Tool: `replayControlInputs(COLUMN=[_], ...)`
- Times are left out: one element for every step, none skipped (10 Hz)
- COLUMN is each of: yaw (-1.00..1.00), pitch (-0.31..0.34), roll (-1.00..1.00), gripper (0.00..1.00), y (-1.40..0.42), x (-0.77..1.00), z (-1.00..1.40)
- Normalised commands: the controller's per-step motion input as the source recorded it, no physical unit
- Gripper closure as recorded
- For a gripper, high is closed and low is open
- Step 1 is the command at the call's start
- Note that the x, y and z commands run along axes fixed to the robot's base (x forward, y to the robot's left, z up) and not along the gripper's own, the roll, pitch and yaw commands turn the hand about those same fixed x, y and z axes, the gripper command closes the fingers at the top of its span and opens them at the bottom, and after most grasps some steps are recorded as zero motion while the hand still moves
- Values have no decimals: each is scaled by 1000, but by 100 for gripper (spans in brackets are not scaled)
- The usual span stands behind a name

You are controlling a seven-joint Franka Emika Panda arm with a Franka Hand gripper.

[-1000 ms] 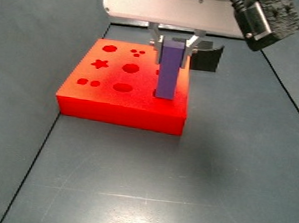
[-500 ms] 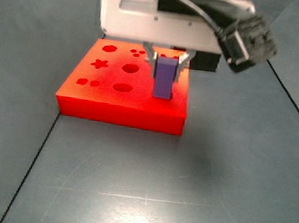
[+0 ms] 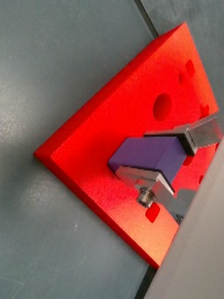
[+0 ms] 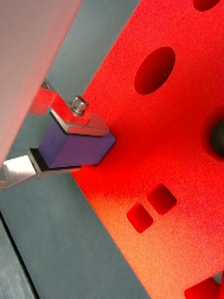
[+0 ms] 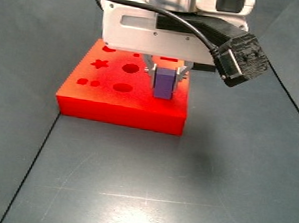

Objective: Pick up the rectangle object. Move up. Move to above the board. Insert the rectangle object.
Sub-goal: Insert the rectangle object.

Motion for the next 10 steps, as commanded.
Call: replayControlInputs(yaw=[-11, -26, -54, -60, -60, -60, -11, -54, 0, 0], pitch=[0, 0, 0, 0, 0, 0, -34, 0, 0, 0], roll=[14, 14, 17, 16, 17, 19, 0, -187, 16, 0], gripper=[100, 100, 100, 100, 100, 100, 100, 100, 100, 100], y=[0, 0, 0, 0, 0, 0, 0, 140, 0, 0], x=[17, 49, 71, 83, 80, 83, 97, 123, 0, 0], z=[-1000, -1000, -1000, -1000, -1000, -1000, -1000, 0, 0, 0])
